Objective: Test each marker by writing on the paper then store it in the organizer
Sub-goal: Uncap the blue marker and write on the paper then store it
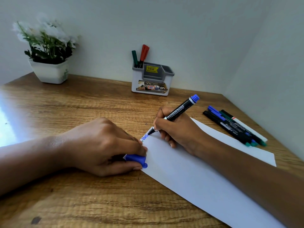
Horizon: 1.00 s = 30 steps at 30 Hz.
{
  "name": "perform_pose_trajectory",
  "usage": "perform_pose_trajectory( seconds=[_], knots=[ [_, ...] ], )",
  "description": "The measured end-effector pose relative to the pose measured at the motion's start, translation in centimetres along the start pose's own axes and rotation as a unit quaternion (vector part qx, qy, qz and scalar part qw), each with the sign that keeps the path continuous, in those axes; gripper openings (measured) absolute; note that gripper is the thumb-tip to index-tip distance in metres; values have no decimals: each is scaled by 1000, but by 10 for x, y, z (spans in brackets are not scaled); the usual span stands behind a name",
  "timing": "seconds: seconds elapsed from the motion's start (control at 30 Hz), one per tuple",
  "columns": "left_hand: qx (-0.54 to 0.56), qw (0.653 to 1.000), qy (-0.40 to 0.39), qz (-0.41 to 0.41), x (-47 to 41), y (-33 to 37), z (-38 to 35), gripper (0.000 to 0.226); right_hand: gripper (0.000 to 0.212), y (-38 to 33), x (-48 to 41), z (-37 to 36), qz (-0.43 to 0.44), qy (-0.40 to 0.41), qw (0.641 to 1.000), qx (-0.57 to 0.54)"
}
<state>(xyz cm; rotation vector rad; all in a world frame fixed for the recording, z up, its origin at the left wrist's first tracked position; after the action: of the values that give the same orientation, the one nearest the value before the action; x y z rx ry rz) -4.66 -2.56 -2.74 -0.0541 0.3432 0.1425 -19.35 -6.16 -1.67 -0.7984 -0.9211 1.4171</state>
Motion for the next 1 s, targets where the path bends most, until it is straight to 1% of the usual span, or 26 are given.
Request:
perform_pose_trajectory(
  seconds=[0.1, 0.17, 0.27, 0.33, 0.43, 0.53, 0.63, 0.7, 0.77, 0.87, 0.97, 1.0],
  knots=[
    [2, 1000, 1, -3, 0, 0, 0, 22, 15, 1, -1, 1, -12, 9, 1000, -7],
    [6, 1000, 10, -4, 1, 0, 2, 22, 19, 5, -3, 6, -40, 17, 996, -81],
    [23, 999, 33, -23, -4, 5, 11, 20, 15, 9, -4, 12, -70, 5, 970, -232],
    [50, 997, 54, -40, -7, 8, 19, 22, 12, 8, -3, 12, -62, -16, 961, -268],
    [81, 993, 83, -16, -9, 5, 27, 23, 10, 3, 0, 11, -40, -35, 965, -259],
    [110, 986, 124, 12, -8, 0, 34, 23, 11, -10, 4, 17, 7, -39, 973, -228],
    [116, 978, 169, 46, -5, -9, 41, 23, 10, -23, 10, 26, 48, -32, 980, -188],
    [122, 975, 176, 64, -2, -15, 42, 24, 8, -24, 11, 27, 53, -37, 982, -179],
    [123, 976, 167, 69, -1, -17, 41, 24, 3, -20, 12, 23, 39, -51, 983, -174],
    [108, 985, 125, 54, -3, -15, 36, 25, 9, -12, 11, 14, 12, -65, 984, -167],
    [81, 993, 77, 27, -3, -12, 28, 28, 10, -6, 10, 8, -2, -62, 986, -152],
    [77, 994, 69, 19, -3, -11, 27, 29, 16, -5, 10, 7, -3, -55, 988, -146]
  ],
)
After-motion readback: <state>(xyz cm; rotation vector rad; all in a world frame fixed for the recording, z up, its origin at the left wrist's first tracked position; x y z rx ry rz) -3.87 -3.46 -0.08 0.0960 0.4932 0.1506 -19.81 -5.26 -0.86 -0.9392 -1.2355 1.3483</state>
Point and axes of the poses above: each hand's wrist, its own x-axis away from the middle knuckle, its own z-axis out of the back of the hand, y = z × x, the point moved 7 cm from there along -x, towards the middle knuckle, and after that the axes turned 9 degrees about -z, right-handed, at the moved point
